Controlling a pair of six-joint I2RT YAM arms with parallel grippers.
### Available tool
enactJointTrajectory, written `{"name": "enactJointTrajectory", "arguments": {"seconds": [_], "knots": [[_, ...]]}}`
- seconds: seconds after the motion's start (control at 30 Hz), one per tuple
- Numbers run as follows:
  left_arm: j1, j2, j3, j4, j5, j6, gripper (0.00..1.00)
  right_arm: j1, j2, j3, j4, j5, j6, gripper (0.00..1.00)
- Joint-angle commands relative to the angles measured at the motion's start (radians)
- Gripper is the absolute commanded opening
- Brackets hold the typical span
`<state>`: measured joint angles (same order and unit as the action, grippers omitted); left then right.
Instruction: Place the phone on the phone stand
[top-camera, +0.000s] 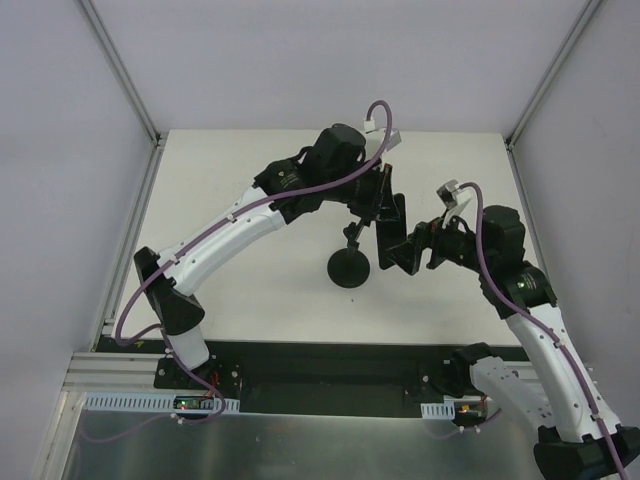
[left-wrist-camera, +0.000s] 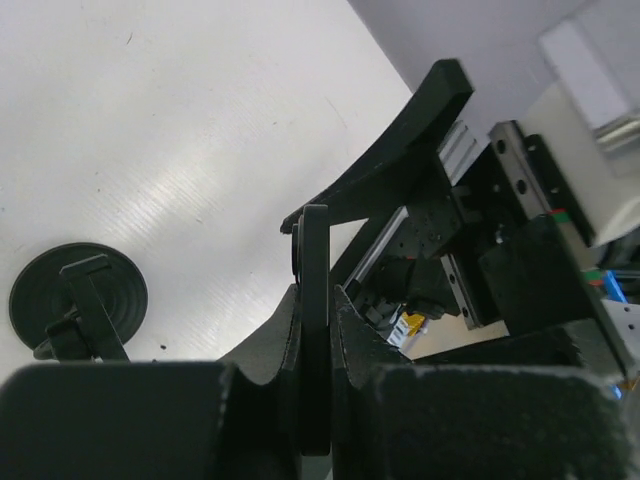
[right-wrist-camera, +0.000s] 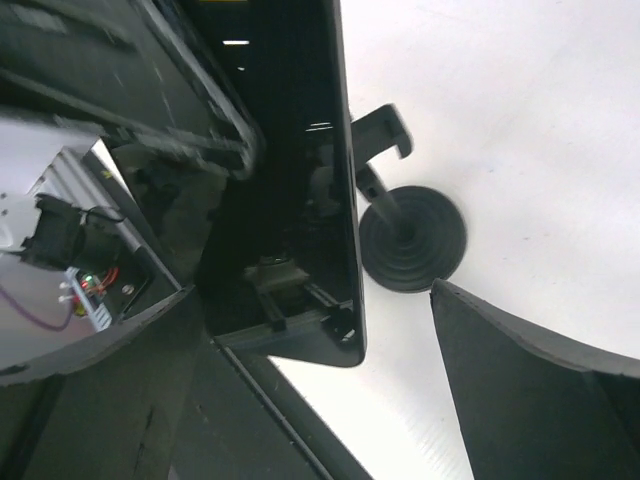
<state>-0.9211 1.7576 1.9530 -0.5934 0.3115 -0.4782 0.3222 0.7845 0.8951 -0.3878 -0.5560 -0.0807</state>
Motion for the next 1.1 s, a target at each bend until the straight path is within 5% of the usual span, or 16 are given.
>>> {"name": "enactJointTrajectory", "arguments": {"seconds": [0.0,0.17,0.3,0.47,0.63,0.73,1.07], "knots": [[0.018,-0.08,0.01,0.03,0.076,-0.02,0.0,-0.008,-0.033,-0.027,0.05,-0.14,0.038,0.96],[0.073,-0.093,0.0,0.061,0.205,-0.069,0.0,-0.06,-0.028,-0.05,0.127,-0.27,0.209,0.97],[0.117,-0.136,-0.09,0.167,0.317,-0.119,0.0,-0.159,-0.041,-0.217,0.592,-0.465,0.561,0.99],[0.128,-0.162,-0.147,0.237,0.36,-0.141,0.0,-0.161,-0.031,-0.242,0.667,-0.522,0.588,0.79],[0.128,-0.171,-0.2,0.308,0.359,-0.191,0.0,-0.149,-0.059,-0.251,0.733,-0.53,0.604,0.75],[0.128,-0.185,-0.25,0.423,0.396,-0.238,0.0,-0.129,-0.057,-0.262,0.783,-0.532,0.631,0.61],[0.128,-0.276,-0.419,0.733,0.534,-0.197,0.0,-0.068,-0.068,-0.269,1.027,-0.613,0.782,0.39]]}}
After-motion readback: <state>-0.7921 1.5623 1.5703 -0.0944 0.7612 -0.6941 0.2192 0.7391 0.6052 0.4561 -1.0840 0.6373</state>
